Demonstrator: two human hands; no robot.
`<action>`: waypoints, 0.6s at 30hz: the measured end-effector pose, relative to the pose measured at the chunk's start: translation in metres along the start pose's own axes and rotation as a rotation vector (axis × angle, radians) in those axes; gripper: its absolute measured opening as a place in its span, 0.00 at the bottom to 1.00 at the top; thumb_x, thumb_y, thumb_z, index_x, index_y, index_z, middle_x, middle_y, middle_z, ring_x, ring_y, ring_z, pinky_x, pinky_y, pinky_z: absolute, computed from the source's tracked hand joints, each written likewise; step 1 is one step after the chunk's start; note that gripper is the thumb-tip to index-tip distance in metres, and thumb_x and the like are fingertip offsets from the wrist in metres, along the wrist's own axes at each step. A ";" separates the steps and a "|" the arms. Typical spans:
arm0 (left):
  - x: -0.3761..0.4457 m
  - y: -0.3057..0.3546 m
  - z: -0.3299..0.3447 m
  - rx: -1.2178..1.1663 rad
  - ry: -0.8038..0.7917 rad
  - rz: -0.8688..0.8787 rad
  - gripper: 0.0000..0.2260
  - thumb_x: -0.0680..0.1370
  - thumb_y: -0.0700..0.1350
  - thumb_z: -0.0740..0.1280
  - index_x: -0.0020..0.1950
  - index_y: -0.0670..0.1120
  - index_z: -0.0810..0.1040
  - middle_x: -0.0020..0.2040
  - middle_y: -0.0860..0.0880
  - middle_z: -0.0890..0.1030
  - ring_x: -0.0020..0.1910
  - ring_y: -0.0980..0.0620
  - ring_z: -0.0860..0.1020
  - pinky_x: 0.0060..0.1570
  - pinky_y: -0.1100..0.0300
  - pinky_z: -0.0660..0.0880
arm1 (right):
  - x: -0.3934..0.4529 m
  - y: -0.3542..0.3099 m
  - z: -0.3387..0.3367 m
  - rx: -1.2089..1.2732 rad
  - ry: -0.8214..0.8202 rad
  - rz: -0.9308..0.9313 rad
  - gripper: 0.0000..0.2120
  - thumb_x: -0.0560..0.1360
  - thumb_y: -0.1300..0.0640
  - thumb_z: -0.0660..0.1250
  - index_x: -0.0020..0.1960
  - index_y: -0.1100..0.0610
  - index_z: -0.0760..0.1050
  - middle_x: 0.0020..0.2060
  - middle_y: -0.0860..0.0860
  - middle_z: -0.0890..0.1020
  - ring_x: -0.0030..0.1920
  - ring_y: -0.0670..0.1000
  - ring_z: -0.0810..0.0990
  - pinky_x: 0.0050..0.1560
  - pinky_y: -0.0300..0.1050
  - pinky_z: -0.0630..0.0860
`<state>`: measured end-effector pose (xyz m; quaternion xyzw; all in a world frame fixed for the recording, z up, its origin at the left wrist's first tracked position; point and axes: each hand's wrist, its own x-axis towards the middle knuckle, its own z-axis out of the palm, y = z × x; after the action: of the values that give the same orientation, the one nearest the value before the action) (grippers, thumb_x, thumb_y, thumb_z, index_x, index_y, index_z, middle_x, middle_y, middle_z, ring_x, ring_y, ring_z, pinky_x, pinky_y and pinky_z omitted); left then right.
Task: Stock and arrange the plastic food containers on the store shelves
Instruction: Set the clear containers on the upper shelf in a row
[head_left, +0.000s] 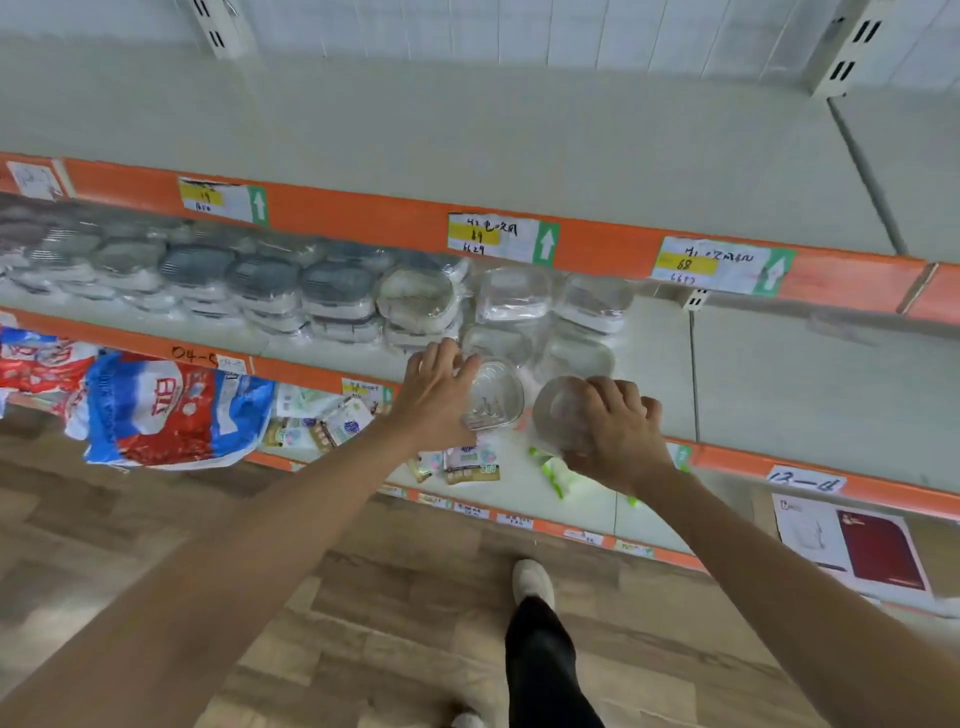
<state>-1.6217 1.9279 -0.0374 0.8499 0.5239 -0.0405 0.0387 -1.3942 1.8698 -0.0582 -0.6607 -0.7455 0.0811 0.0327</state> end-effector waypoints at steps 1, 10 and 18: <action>0.010 0.002 0.012 -0.014 0.007 -0.011 0.38 0.63 0.53 0.73 0.70 0.46 0.62 0.59 0.45 0.63 0.60 0.46 0.62 0.61 0.54 0.58 | 0.005 0.007 0.009 0.014 0.005 0.025 0.40 0.66 0.42 0.70 0.72 0.49 0.57 0.67 0.48 0.65 0.65 0.54 0.62 0.62 0.54 0.62; 0.100 0.000 0.087 -0.249 0.248 -0.058 0.32 0.65 0.46 0.76 0.65 0.41 0.67 0.62 0.42 0.70 0.61 0.43 0.68 0.62 0.53 0.59 | 0.076 0.066 0.069 0.139 0.190 0.130 0.39 0.63 0.50 0.73 0.71 0.51 0.62 0.64 0.53 0.65 0.63 0.56 0.63 0.61 0.52 0.60; 0.152 -0.017 0.115 -0.268 0.225 -0.009 0.28 0.74 0.39 0.69 0.72 0.43 0.64 0.74 0.44 0.62 0.74 0.47 0.58 0.72 0.55 0.50 | 0.128 0.085 0.087 0.147 0.242 0.098 0.33 0.64 0.51 0.72 0.67 0.55 0.65 0.65 0.51 0.67 0.67 0.54 0.62 0.65 0.51 0.56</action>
<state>-1.5718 2.0576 -0.1687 0.8339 0.5296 0.1249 0.0924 -1.3401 1.9991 -0.1651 -0.6971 -0.6950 0.0569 0.1666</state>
